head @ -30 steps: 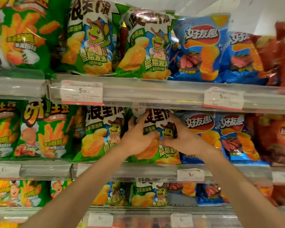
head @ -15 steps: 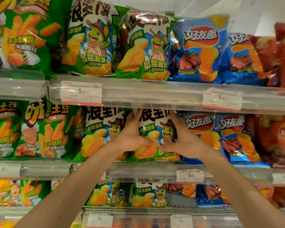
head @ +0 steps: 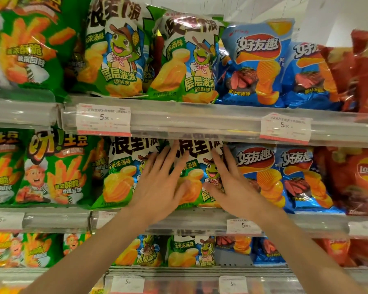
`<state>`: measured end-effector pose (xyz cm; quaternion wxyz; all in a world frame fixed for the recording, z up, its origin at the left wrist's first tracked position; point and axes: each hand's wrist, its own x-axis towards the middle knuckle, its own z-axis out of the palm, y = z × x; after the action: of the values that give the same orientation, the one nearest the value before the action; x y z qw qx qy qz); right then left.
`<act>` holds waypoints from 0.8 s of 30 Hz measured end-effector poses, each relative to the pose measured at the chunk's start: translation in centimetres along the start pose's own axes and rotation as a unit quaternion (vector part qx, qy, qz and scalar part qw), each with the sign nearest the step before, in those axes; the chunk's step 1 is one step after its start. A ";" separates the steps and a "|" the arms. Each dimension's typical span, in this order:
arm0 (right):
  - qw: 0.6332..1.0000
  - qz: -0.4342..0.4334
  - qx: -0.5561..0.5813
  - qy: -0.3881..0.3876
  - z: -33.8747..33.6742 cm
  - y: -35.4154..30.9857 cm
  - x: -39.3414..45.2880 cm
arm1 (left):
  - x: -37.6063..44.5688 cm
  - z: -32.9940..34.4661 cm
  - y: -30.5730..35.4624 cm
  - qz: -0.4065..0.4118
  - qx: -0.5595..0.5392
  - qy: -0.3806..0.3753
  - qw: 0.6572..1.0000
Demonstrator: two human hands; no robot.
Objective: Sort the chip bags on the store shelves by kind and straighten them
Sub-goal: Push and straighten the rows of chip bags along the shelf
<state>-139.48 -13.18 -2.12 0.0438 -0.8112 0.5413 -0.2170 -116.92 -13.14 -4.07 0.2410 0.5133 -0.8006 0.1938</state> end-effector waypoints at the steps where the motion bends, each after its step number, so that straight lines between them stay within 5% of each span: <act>1: 0.998 -0.020 -0.036 0.049 0.9 0.0 -0.2 | -0.3 0.3 0.0 -0.007 0.036 0.014 0.999; 7: 0.983 0.014 -0.085 0.163 5.4 -1.5 0.4 | -2.1 1.8 -2.4 -0.126 0.092 0.035 0.987; 18: 0.981 0.034 -0.089 0.167 7.1 -1.9 0.7 | -2.2 2.5 -3.0 -0.135 0.074 0.018 0.988; 24: 0.985 0.047 -0.002 0.163 6.0 -2.5 -0.9 | -3.4 1.5 -2.1 -0.113 -0.048 0.066 0.990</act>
<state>-135.26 -12.32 -7.02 -0.0365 -0.7387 0.5790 -0.3432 -114.05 -12.38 -7.16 0.3379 0.5744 -0.7281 0.1605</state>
